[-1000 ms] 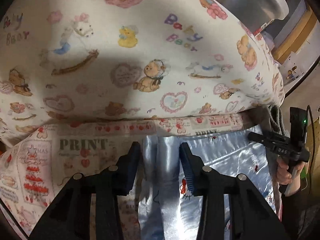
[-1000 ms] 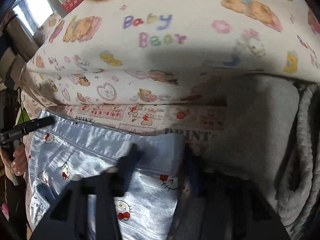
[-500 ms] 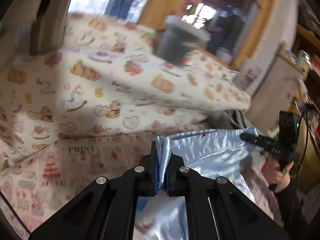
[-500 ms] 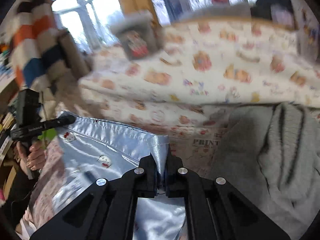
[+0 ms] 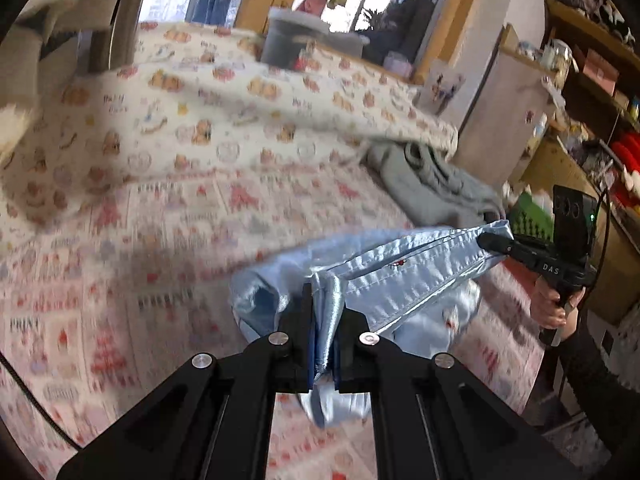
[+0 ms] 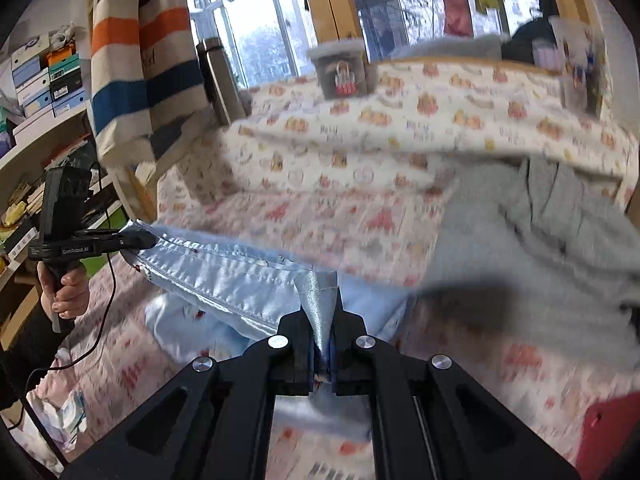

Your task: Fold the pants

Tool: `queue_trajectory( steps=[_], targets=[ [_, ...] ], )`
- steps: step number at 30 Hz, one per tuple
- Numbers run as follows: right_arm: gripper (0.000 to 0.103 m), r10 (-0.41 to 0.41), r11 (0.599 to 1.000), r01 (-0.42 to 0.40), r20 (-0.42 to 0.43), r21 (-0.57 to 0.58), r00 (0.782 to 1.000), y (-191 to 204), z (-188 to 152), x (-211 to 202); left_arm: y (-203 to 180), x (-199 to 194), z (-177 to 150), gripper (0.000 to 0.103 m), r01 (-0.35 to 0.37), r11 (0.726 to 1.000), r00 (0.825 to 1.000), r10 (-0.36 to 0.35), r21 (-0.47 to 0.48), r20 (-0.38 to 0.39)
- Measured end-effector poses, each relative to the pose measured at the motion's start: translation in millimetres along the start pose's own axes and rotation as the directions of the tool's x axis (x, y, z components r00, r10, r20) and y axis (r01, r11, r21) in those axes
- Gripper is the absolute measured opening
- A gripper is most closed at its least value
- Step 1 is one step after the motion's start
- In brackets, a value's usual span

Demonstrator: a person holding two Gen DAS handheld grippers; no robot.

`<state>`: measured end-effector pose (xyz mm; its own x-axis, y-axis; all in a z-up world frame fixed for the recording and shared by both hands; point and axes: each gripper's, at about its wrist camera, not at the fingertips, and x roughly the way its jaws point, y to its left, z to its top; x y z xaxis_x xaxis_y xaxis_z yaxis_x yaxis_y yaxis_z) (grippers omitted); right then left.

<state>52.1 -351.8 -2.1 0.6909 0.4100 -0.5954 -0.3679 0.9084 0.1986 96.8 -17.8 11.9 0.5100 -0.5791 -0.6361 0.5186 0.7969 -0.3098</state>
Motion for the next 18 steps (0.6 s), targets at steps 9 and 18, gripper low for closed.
queue_trajectory(
  steps=[9, 18],
  targets=[
    [0.023, -0.032, 0.997, 0.033, -0.022, 0.063, 0.999, -3.4, -40.4, -18.7, -13.2, -18.7, -40.3, 0.033, -0.041, 0.997, 0.999, 0.042, 0.066, -0.013],
    [0.061, -0.062, 0.993, 0.046, 0.153, 0.105, 0.986, 2.5, -27.9, -65.8, -25.6, -39.7, -27.8, 0.044, -0.078, 0.995, 0.994, 0.073, 0.057, 0.087]
  ],
)
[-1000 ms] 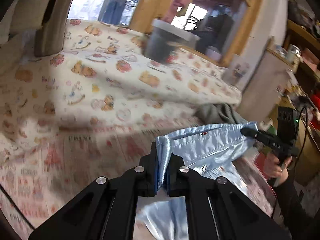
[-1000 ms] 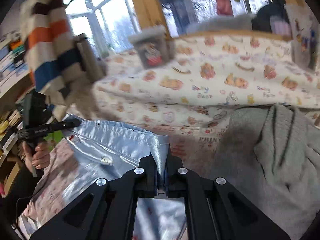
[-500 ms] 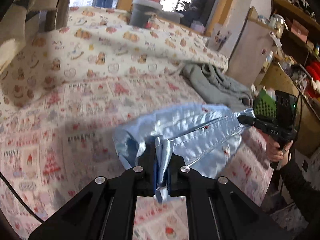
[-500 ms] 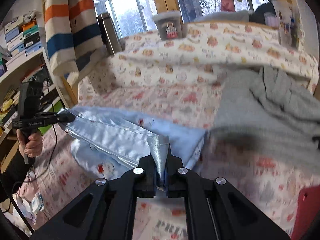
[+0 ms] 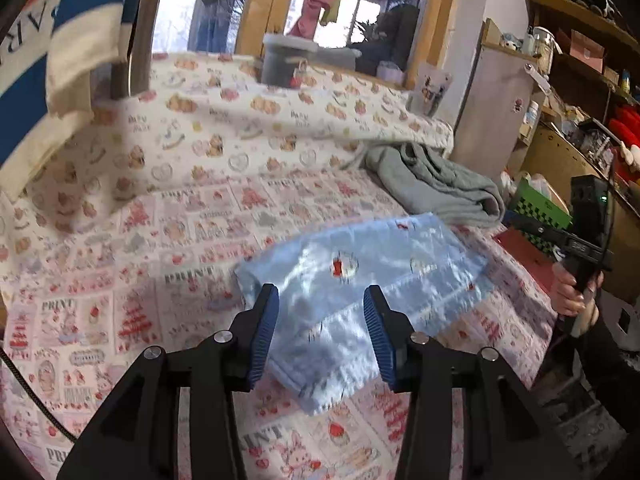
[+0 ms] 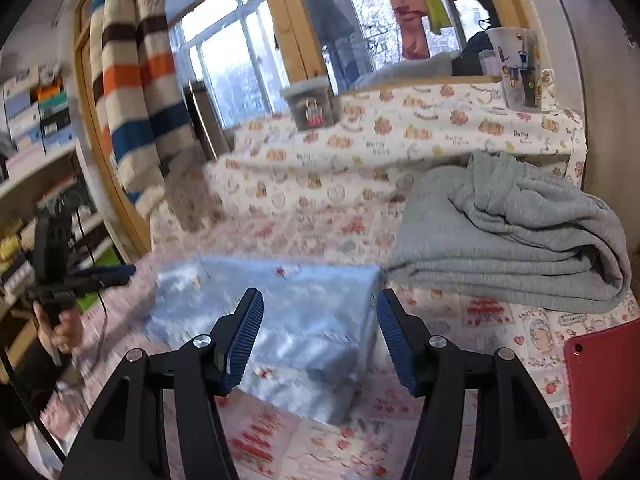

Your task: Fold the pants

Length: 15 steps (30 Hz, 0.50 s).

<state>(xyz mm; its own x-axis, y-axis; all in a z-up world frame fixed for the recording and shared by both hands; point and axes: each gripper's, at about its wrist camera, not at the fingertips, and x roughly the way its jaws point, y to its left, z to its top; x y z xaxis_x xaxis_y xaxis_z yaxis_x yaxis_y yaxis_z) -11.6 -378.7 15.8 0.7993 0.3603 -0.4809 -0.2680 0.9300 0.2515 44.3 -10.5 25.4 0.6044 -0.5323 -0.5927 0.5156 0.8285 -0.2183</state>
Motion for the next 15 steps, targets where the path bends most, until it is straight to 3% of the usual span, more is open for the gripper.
queue_trajectory(
  steps=[4, 7, 15],
  targets=[
    [0.061, -0.043, 0.999, 0.043, -0.021, -0.021, 0.999, 18.2, 8.1, 15.9, -9.0, 16.6, 11.3, 0.044, -0.013, 1.000, 1.000, 0.013, -0.025, -0.002],
    [0.061, -0.055, 0.998, 0.053, -0.090, -0.018, 0.994, 30.9, 8.3, 42.5, -15.4, 36.0, 11.2, 0.044, -0.047, 0.998, 0.998, 0.045, -0.043, -0.052],
    [0.061, -0.073, 0.997, 0.069, -0.222, -0.026, 0.972, 26.3, -24.1, 80.6, -15.3, 67.3, -18.4, 0.044, -0.113, 0.993, 0.980, 0.106, -0.033, -0.170]
  ],
)
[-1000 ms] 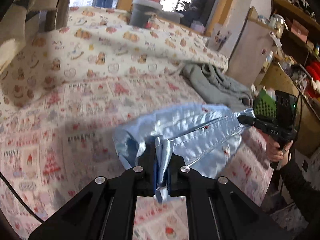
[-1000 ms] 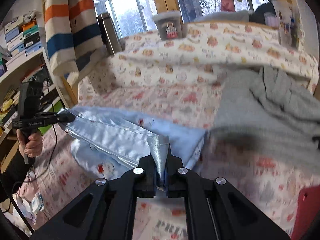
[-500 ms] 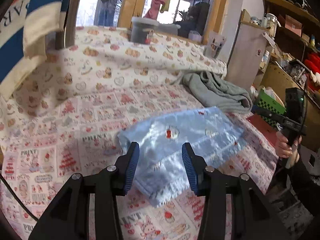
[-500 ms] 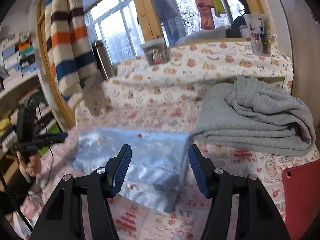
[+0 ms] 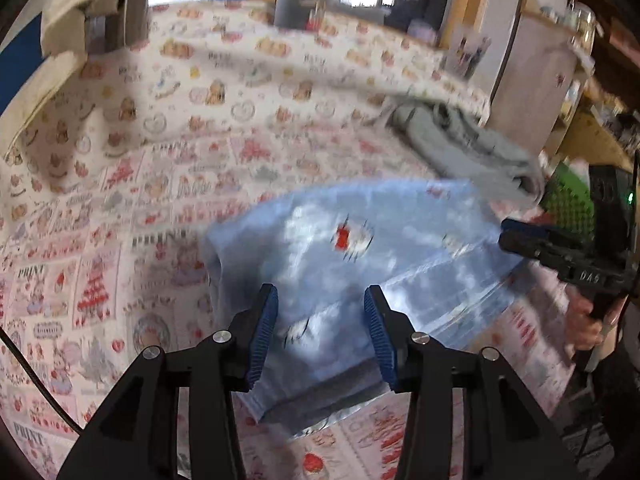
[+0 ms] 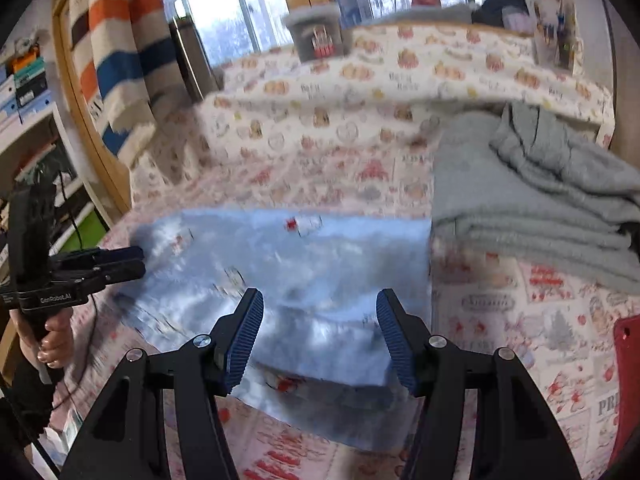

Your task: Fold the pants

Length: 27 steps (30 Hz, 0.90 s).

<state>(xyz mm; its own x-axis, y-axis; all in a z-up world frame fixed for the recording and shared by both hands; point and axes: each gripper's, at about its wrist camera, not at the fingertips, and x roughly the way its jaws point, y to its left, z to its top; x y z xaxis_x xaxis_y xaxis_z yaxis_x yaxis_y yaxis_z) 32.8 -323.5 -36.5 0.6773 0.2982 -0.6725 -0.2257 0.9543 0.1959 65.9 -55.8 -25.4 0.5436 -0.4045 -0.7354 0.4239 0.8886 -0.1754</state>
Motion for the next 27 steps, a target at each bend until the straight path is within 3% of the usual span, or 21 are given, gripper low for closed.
queue_trajectory(
  steps=[3, 5, 7, 11, 12, 13, 15, 16, 19, 23, 27],
  targets=[
    [0.061, -0.034, 0.999, 0.034, -0.063, 0.005, 0.997, -5.9, -7.5, 14.6, -1.2, 11.3, -6.2, 0.044, -0.051, 0.998, 0.998, 0.053, 0.026, -0.043],
    [0.061, -0.049, 0.999, 0.050, -0.089, 0.003, 0.995, -8.8, -10.8, 20.9, -0.9, 8.8, -7.8, 0.044, -0.072, 0.997, 0.997, 0.073, 0.030, -0.024],
    [0.061, -0.083, 0.996, 0.081, -0.089, -0.020, 0.993, -7.3, -8.4, 18.2, -2.6, 0.6, -7.1, 0.044, -0.083, 0.996, 0.997, 0.083, 0.043, 0.008],
    [0.061, -0.064, 0.998, 0.064, -0.015, -0.012, 0.998, 0.5, 13.1, -1.3, -13.8, -16.1, 10.1, 0.043, -0.070, 0.997, 0.995, 0.066, 0.045, 0.081],
    [0.056, -0.064, 0.998, 0.064, 0.004, -0.016, 0.998, 4.8, 20.1, -4.2, -17.9, -16.9, 16.4, 0.038, -0.074, 0.996, 0.993, 0.070, 0.043, 0.097],
    [0.037, -0.066, 0.997, 0.067, 0.027, -0.029, 0.997, 13.0, 28.6, -6.1, -22.7, -15.1, 23.5, 0.033, -0.085, 0.996, 0.991, 0.081, 0.035, 0.104],
    [0.012, -0.065, 0.997, 0.066, 0.020, -0.040, 0.998, 26.8, 42.5, -1.2, -28.7, -3.2, 37.9, 0.012, -0.101, 0.995, 0.992, 0.100, 0.008, 0.079],
    [0.009, -0.062, 0.998, 0.062, 0.004, -0.024, 0.998, 32.6, 48.7, 6.1, -29.6, 4.7, 44.3, 0.009, -0.097, 0.995, 0.993, 0.098, -0.011, 0.064],
    [0.005, -0.064, 0.998, 0.064, -0.029, -0.001, 0.998, 42.7, 57.3, 31.1, -27.2, 32.3, 55.1, 0.005, -0.130, 0.990, 0.992, 0.130, -0.054, -0.005],
    [0.005, -0.083, 0.996, 0.085, -0.136, 0.009, 0.987, 36.0, 48.3, 68.3, -13.2, 65.8, 47.6, 0.003, -0.155, 0.984, 0.983, 0.145, -0.084, -0.116],
    [0.006, -0.019, 0.999, 0.025, -0.154, 0.034, 0.988, 22.1, 40.1, 71.0, -5.2, 59.6, 36.5, 0.002, -0.138, 0.986, 0.987, 0.130, -0.094, -0.094]
  ],
)
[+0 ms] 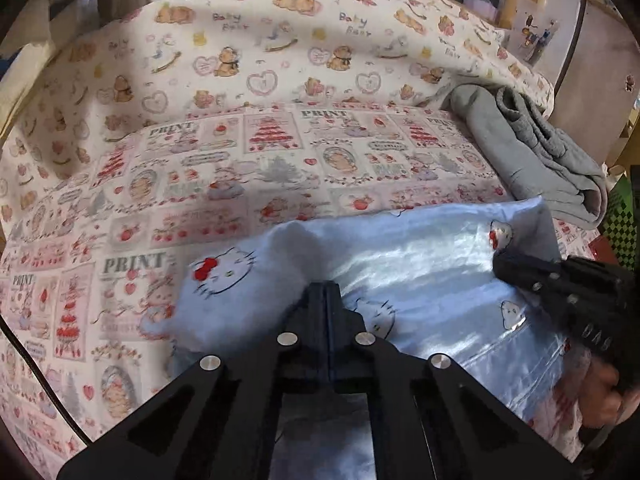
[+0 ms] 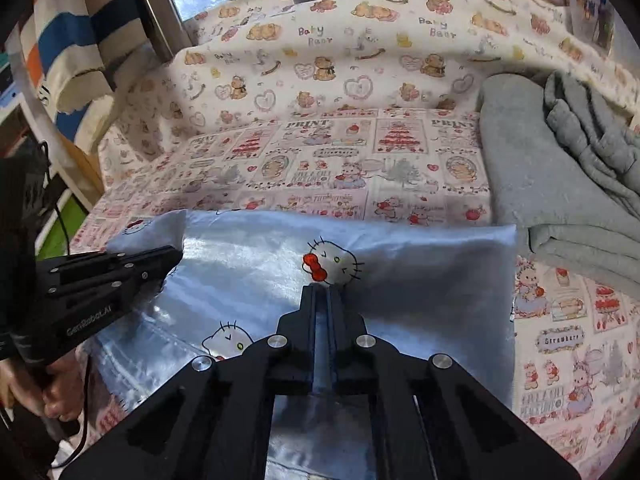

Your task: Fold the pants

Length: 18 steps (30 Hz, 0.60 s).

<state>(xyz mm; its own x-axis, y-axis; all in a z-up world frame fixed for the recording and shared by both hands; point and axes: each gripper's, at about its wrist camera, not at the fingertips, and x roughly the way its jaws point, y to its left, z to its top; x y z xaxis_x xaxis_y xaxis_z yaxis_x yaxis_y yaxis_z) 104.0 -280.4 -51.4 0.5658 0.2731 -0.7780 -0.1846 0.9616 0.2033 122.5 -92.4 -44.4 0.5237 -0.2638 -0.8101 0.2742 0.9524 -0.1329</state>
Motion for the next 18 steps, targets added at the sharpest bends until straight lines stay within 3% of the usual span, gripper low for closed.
queue_trajectory(
  steps=[3, 4, 5, 6, 7, 8, 9, 13, 18],
  targets=[
    [0.008, 0.038, 0.999, -0.038, 0.030, 0.006, 0.999, -21.5, -2.2, -21.5, 9.2, -24.1, -8.8, 0.005, 0.032, 0.999, 0.998, -0.033, 0.016, 0.058],
    [0.021, 0.031, 0.999, -0.032, 0.040, 0.011, 0.999, -28.3, -2.8, -27.7, 12.1, -33.1, -12.8, 0.008, 0.007, 0.999, 0.996, -0.010, 0.034, 0.084],
    [0.033, 0.015, 1.000, -0.017, 0.056, 0.025, 0.998, -38.6, -4.6, -36.0, 15.0, -42.4, -17.0, 0.017, -0.022, 0.999, 0.994, 0.017, 0.044, 0.111],
    [0.063, 0.001, 0.999, -0.004, 0.072, 0.039, 0.997, -47.2, -6.4, -41.9, 19.4, -48.9, -20.3, 0.031, -0.036, 0.998, 0.991, 0.030, 0.043, 0.130],
    [0.073, -0.022, 0.998, 0.016, 0.108, 0.060, 0.994, -58.0, -10.0, -49.8, 24.7, -53.5, -22.9, 0.041, -0.039, 0.999, 0.990, 0.034, 0.035, 0.138],
    [0.073, -0.043, 0.997, 0.034, 0.136, 0.072, 0.990, -66.3, -12.9, -55.2, 31.9, -55.1, -23.8, 0.061, -0.033, 0.999, 0.991, 0.031, 0.018, 0.132],
    [0.073, -0.059, 0.996, 0.050, 0.138, 0.073, 0.989, -73.3, -15.0, -57.5, 38.7, -54.7, -23.6, 0.070, -0.026, 1.000, 0.992, 0.026, -0.003, 0.125],
    [0.073, -0.042, 0.994, 0.028, 0.125, 0.108, 0.991, -97.7, -19.5, -55.6, 63.3, -39.2, -16.1, 0.071, 0.003, 0.998, 0.996, 0.003, -0.069, 0.088],
    [0.073, 0.049, 0.994, -0.055, 0.062, 0.096, 0.997, -103.0, -16.4, -34.3, 74.4, -15.6, -9.1, 0.071, 0.140, 0.985, 0.990, -0.137, -0.102, 0.032]
  ],
)
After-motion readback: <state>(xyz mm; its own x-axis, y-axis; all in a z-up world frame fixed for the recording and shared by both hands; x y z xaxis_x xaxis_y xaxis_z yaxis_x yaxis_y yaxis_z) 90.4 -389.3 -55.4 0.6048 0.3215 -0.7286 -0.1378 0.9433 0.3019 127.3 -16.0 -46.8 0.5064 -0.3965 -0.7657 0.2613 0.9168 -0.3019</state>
